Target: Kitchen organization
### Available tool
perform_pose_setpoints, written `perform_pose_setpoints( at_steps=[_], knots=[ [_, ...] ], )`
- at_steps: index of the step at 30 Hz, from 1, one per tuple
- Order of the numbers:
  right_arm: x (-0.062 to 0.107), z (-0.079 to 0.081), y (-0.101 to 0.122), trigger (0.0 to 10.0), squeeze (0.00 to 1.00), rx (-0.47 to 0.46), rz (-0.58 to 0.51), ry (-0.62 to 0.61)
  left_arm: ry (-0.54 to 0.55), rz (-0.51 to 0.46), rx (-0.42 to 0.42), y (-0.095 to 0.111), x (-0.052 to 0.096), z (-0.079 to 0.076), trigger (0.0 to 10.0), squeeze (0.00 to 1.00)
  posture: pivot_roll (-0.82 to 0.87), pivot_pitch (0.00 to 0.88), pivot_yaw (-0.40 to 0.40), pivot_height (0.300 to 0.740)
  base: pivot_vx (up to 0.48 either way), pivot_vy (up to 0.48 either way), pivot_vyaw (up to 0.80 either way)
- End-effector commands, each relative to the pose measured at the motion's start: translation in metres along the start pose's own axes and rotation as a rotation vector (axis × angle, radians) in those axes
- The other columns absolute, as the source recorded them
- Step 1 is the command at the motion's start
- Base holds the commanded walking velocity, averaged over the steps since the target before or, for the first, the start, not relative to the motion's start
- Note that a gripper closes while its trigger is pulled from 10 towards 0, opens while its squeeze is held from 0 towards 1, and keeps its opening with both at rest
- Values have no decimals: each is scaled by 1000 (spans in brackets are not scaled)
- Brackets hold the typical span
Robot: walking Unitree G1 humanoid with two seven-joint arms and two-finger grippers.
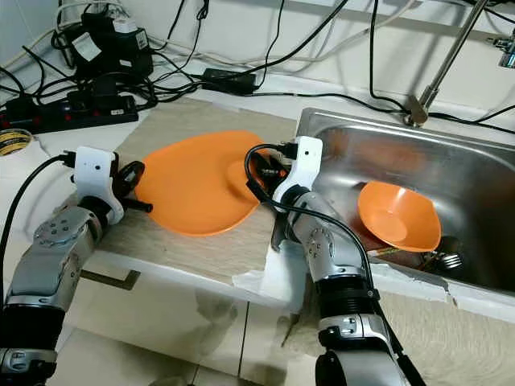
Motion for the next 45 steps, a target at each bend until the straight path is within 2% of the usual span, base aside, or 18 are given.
perform_pose_setpoints(
  at_steps=[1, 5, 14, 16, 17, 22, 23, 25, 26, 29, 35, 45],
  knots=[
    [2, -1, -6, 0, 0, 34, 23, 0, -46, 110, 19, -23, 0, -13, 10000, 0, 128, 0, -55, 740, 0, 0, 0],
    [2, -2, -7, 0, 0, 38, 25, 0, -29, 87, 25, -19, -1, -11, 10000, 0, 130, 0, -58, 740, 0, 0, 0],
    [3, -3, -11, 0, 0, 52, 31, -5, 57, -71, 50, 21, -3, -2, 10000, 0, 136, 0, -57, 740, 0, 0, 0],
    [3, -5, -10, 0, 0, 64, 27, -10, 72, -96, 57, 29, -2, 1, 10000, 0, 141, 0, -57, 740, 0, 0, 0],
    [4, -7, -7, 0, 0, 113, 5, -19, 101, -116, 76, 34, -2, 4, 10000, 0, 145, 0, -55, 740, 0, 0, 0],
    [4, -9, -2, 0, 0, 140, -32, -34, 138, -131, 109, 37, -1, 5, 10000, 0, 141, 0, -58, 740, 0, 0, 0],
    [5, -9, 2, 0, 0, 214, -58, -38, 171, -149, 134, 39, 0, 6, 10000, 0, 133, 0, -53, 740, 0, 0, 0],
    [6, -8, 3, 0, 0, 234, -67, -35, 184, -155, 143, 40, 0, 6, 10000, 0, 133, 0, -53, 740, 0, 0, 0],
    [7, -7, 7, 0, 0, 293, -96, -40, 207, -177, 163, 45, 0, 6, 10000, 0, 125, 0, -48, 740, 0, 0, 0],
    [9, -7, 11, 0, 0, 340, -139, -50, 216, -206, 172, 51, 0, 3, 10000, 0, 116, 0, -41, 740, 0, 0, 0],
    [15, -9, 19, 0, 0, 404, -221, -79, 224, -234, 183, 58, 0, 0, 10000, 0, 101, 0, -30, 740, 0, 0, 0],
    [22, -15, 25, 0, 0, 473, -281, -115, 222, -212, 165, 52, 1, -6, 10000, 0, 87, 0, -17, 740, 0, 0, 0]
  ],
)
Point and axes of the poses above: a point about 5 cm out from each wrist's last joint towards the gripper, its own x axis pointing back from the gripper into the wrist, its own y axis along the axis of the wrist's last joint, z = x × y, the point moved 1 cm from there along -x, pointing out of the wrist towards the gripper, and after that the axes turned 13 degrees about -x, right-handed, at the moved point
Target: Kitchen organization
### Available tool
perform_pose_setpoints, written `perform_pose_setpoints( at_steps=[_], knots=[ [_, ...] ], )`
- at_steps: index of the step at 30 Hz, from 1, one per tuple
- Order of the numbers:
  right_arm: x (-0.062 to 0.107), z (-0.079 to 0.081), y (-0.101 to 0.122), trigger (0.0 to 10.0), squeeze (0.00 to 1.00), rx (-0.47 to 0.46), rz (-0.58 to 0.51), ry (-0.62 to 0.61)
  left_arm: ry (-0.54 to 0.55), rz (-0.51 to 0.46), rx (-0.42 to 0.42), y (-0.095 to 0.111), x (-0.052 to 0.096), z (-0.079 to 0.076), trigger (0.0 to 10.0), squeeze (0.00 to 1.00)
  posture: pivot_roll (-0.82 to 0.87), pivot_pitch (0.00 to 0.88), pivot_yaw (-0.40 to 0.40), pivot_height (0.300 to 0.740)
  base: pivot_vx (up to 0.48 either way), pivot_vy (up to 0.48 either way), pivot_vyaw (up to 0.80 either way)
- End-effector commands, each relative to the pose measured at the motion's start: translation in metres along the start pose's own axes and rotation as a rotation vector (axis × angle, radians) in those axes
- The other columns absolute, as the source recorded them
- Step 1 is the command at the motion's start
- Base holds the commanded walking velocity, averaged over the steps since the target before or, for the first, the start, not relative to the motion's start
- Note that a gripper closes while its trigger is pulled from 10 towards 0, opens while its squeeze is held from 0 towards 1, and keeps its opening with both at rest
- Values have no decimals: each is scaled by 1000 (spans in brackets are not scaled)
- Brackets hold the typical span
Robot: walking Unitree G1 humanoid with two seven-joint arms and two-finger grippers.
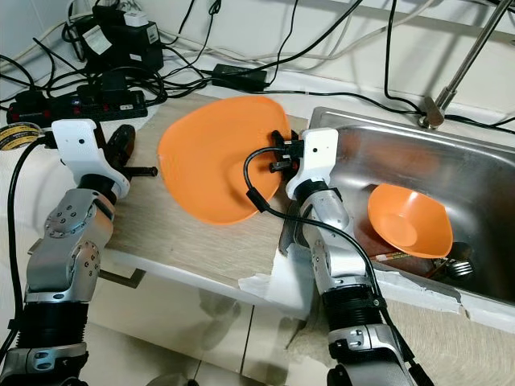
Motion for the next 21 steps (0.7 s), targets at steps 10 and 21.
perform_pose_setpoints(
  at_steps=[10, 21],
  knots=[
    [3, -5, -4, 0, 0, 98, 29, 6, -48, 24, -19, -6, 2, -11, 10000, 0, 87, 0, -17, 740, 0, 0, 0],
    [-16, 1, 34, 0, 0, 172, -84, 86, -68, 34, -23, -10, 3, -17, 10000, 0, 84, 0, -11, 740, 0, 0, 0]
  ],
)
Point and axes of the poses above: a point about 5 cm out from each wrist's last joint towards the gripper, its own x axis pointing back from the gripper into the wrist, its own y axis along the axis of the wrist's last joint, z = x × y, the point moved 1 cm from there along -x, pointing out of the wrist towards the gripper, and after that the axes turned 13 degrees about -x, right-handed, at the moved point
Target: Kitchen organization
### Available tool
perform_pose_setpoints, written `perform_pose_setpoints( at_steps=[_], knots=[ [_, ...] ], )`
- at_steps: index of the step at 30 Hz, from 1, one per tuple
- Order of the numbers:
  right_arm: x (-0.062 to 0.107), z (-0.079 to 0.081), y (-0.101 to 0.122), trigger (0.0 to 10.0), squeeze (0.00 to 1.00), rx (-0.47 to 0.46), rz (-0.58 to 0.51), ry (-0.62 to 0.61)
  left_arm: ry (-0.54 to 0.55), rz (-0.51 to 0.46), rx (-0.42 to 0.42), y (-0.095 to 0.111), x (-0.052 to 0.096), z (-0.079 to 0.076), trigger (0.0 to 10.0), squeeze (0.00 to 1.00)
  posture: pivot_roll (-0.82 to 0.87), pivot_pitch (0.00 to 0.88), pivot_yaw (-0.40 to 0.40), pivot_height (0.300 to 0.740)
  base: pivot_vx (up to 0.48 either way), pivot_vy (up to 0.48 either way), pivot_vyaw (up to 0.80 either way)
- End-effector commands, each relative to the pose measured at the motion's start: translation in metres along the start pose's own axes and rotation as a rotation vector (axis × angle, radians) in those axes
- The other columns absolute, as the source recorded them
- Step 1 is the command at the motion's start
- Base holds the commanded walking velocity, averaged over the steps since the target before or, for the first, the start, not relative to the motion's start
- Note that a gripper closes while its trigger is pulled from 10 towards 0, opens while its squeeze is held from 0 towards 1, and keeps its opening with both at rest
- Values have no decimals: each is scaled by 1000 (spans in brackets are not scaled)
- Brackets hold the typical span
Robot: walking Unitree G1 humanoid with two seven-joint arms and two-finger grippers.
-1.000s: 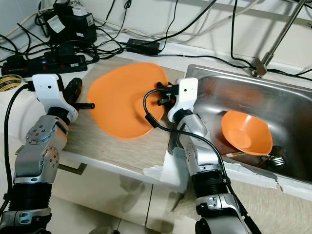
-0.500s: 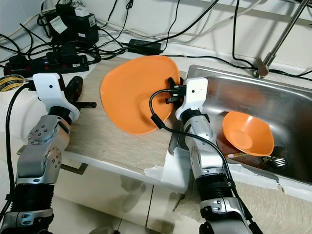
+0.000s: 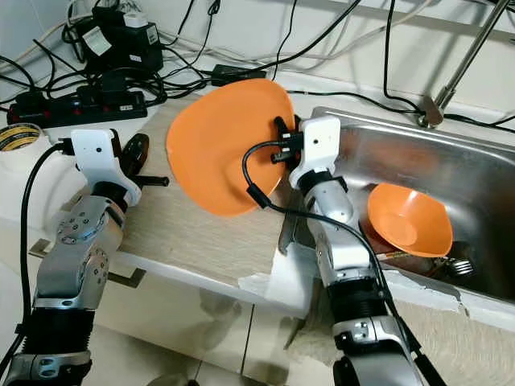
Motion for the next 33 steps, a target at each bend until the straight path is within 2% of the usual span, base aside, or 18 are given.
perform_pose_setpoints(
  at_steps=[1, 5, 8, 15, 16, 17, 18, 21, 26, 28, 30, 33],
  knots=[
    [-5, -8, 11, 0, 0, 60, -27, 1, -19, 11, -5, -3, -1, -4, 10000, 0, 86, 0, -12, 740, 0, 0, 0],
    [-9, -15, 19, 0, 0, 75, -50, -17, -20, 13, -6, -3, 0, -5, 10000, 0, 87, 0, -11, 740, 0, 0, 0],
    [-15, -26, 34, 0, 0, 97, -96, -42, -24, 17, -5, -4, 0, -5, 10000, 0, 86, 0, -6, 740, 0, 0, 0],
    [-21, -31, 52, 0, 0, 134, -147, -37, -70, -6, 36, 1, -1, -12, 10000, 0, 78, 0, -5, 740, 0, 0, 0],
    [-23, -34, 61, 0, 0, 161, -170, -34, -157, -46, 73, 13, 0, -25, 10000, 0, 76, 0, -5, 740, 0, 0, 0],
    [-23, -34, 61, 0, 0, 161, -170, -34, -157, -46, 73, 13, 0, -25, 10000, 0, 76, 0, -5, 740, 0, 0, 0],
    [-23, -36, 69, 0, 0, 187, -193, -33, -231, -79, 87, 24, 1, -36, 10000, 0, 73, 0, -2, 740, 0, 0, 0],
    [-24, -40, 79, 0, 0, 218, -222, -36, -283, -101, 73, 30, 3, -45, 10000, 0, 70, 0, 0, 740, 0, 0, 0],
    [-24, -45, 89, 0, 0, 260, -245, -36, -322, -99, 71, 29, 3, -50, 10000, 0, 57, 0, 8, 740, 0, 0, 0],
    [-23, -48, 93, 0, 0, 279, -252, -39, -386, -102, 96, 31, 6, -58, 10000, 0, 56, 0, 8, 740, 0, 0, 0],
    [-22, -52, 98, 0, 0, 297, -259, -46, -493, -135, 131, 41, 12, -69, 10000, 0, 49, 0, 10, 740, 0, 0, 0],
    [-21, -55, 101, 0, 0, 315, -266, -51, -570, -154, 153, 48, 17, -76, 10000, 0, 43, 0, 12, 740, 0, 0, 0]
  ],
)
Point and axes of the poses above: a point about 5 cm out from each wrist's last joint towards the gripper, its own x axis pointing back from the gripper into the wrist, its own y axis along the axis of the wrist's last joint, z = x × y, the point moved 1 cm from there along -x, pointing out of the wrist towards the gripper, and after that the axes turned 13 degrees about -x, right-handed, at the moved point
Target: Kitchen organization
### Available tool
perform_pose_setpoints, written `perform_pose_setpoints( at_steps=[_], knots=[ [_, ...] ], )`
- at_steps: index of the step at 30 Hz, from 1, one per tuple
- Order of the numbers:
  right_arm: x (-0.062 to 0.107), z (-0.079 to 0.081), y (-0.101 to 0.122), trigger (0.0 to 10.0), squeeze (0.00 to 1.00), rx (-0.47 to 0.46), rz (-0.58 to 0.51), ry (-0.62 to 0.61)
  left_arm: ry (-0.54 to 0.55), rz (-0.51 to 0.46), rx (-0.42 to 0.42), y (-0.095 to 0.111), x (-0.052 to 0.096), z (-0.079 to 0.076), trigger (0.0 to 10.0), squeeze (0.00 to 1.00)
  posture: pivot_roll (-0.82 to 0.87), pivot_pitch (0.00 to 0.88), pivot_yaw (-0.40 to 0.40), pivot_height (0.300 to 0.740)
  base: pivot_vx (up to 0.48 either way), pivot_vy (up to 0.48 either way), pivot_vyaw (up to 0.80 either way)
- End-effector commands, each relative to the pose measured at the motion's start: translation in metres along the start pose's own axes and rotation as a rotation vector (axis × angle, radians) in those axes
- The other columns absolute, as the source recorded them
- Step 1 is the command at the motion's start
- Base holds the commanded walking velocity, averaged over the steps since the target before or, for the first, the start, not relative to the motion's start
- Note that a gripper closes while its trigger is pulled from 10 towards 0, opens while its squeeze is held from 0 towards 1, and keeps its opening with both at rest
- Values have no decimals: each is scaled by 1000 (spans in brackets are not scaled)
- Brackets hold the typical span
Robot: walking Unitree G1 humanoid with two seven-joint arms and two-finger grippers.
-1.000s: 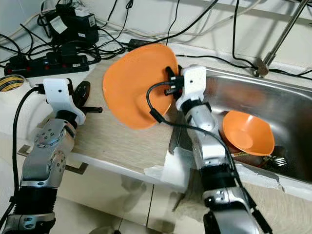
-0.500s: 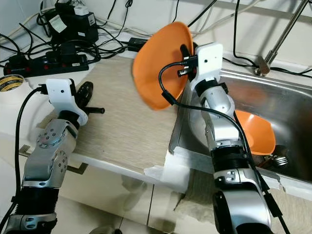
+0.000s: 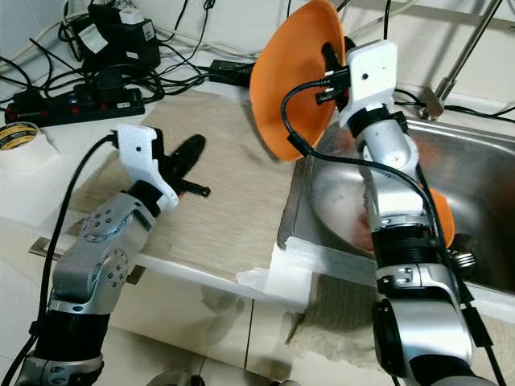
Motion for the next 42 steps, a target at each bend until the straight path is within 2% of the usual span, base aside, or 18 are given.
perform_pose_setpoints(
  at_steps=[1, 3, 6, 9, 12, 15, 20, 25, 30, 38, 39, 42],
  knots=[
    [-7, -9, 22, 0, 0, 28, -85, -14, -89, -25, 18, 9, -1, -10, 10000, 0, 41, 0, 11, 740, 0, 0, 0],
    [-8, -14, 26, 0, 0, 52, -95, -18, -149, -32, 28, 13, 0, -15, 10000, 0, 40, 0, 12, 740, 0, 0, 0],
    [-9, -23, 33, 0, 0, 102, -108, -26, -218, -40, 91, 20, 1, -17, 10000, 0, 37, 0, 13, 740, 0, 0, 0],
    [-8, -32, 36, 0, 0, 138, -107, -43, -272, -21, 76, 20, 3, -18, 10000, 0, 37, 0, 16, 740, 0, 0, 0],
    [-8, -37, 36, 0, 0, 163, -99, -54, -280, -18, 94, 21, 3, -19, 10000, 0, 38, 0, 17, 740, 0, 0, 0],
    [-1, -53, 28, 0, 0, 201, -57, -97, -282, -11, 98, 20, 4, -22, 10000, 0, 39, 0, 21, 740, 0, 0, 0],
    [7, -68, 22, 0, 0, 241, -22, -136, -275, 4, 105, 18, 5, -19, 10000, 0, 39, 0, 24, 740, 0, 0, 0],
    [15, -88, 23, 0, 0, 295, -7, -188, -281, 16, 105, 19, 6, -17, 10000, 0, 38, 0, 29, 740, 0, 0, 0],
    [22, -97, 23, 0, 0, 312, 4, -213, -280, 20, 108, 18, 6, -17, 10000, 0, 34, 0, 31, 740, 0, 0, 0],
    [44, -102, -4, 0, 0, 231, 69, -289, -281, 26, 109, 17, 6, -17, 10000, 0, 23, 0, 33, 740, 0, 0, 0],
    [50, -100, -13, 0, 0, 187, 86, -316, -283, 29, 109, 16, 6, -17, 10000, 0, 20, 0, 36, 740, 0, 0, 0],
    [60, -98, -27, 0, 0, 138, 118, -347, -286, 34, 109, 15, 6, -17, 10000, 0, 18, 0, 38, 740, 0, 0, 0]
  ],
)
Point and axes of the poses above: a point about 5 cm out from each wrist's last joint towards the gripper, its own x axis pointing back from the gripper into the wrist, its own y axis along the axis of the wrist's last joint, z = x × y, the point moved 1 cm from there along -x, pointing out of the wrist towards the gripper, and after that the axes turned 13 degrees about -x, right-handed, at the moved point
